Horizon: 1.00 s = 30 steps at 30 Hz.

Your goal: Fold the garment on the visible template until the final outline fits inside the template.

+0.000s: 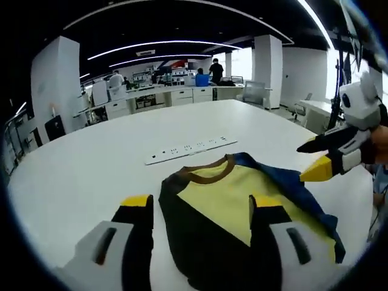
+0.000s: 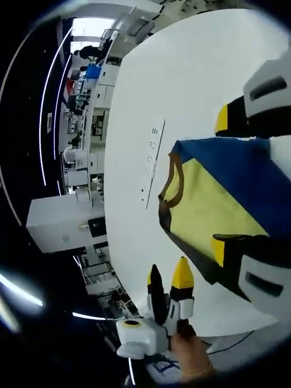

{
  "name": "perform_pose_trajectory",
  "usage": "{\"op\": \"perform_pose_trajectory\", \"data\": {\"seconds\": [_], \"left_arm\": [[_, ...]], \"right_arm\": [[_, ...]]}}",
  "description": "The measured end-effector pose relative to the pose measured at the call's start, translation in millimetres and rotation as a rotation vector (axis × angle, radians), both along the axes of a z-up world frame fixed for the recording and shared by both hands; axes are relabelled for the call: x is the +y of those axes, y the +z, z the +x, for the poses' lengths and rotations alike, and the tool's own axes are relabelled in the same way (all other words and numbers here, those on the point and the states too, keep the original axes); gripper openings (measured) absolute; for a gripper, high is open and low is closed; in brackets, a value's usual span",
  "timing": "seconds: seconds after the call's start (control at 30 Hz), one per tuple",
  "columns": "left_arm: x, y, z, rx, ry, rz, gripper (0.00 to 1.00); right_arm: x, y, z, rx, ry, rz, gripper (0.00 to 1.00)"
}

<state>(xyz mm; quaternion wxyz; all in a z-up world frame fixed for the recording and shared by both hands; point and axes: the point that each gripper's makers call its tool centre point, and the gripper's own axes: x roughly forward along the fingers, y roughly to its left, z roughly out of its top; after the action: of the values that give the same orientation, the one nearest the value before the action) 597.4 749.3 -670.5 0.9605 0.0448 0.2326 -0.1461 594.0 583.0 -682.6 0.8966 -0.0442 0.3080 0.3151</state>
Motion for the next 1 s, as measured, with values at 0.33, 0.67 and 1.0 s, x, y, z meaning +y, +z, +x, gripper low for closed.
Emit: {"op": "perform_pose_trajectory", "data": {"seconds": [0.33, 0.67, 1.0], "left_arm": [[-19, 0.8, -43.3, 0.004, -0.054, -0.009, 0.58], [-40, -28.6, -73.6, 0.048, -0.063, 0.029, 0.44], [-38, -64.3, -85.8, 0.126, -0.008, 0.096, 0.28]], "right_arm": [[4, -9.0, -63, 0.039, 0.044, 0.012, 0.59], [3, -29.0, -94, 0.038, 0.01, -0.03, 0.44], [3, -48.6, -104, -0.005, -0.033, -0.136, 0.25]]}}
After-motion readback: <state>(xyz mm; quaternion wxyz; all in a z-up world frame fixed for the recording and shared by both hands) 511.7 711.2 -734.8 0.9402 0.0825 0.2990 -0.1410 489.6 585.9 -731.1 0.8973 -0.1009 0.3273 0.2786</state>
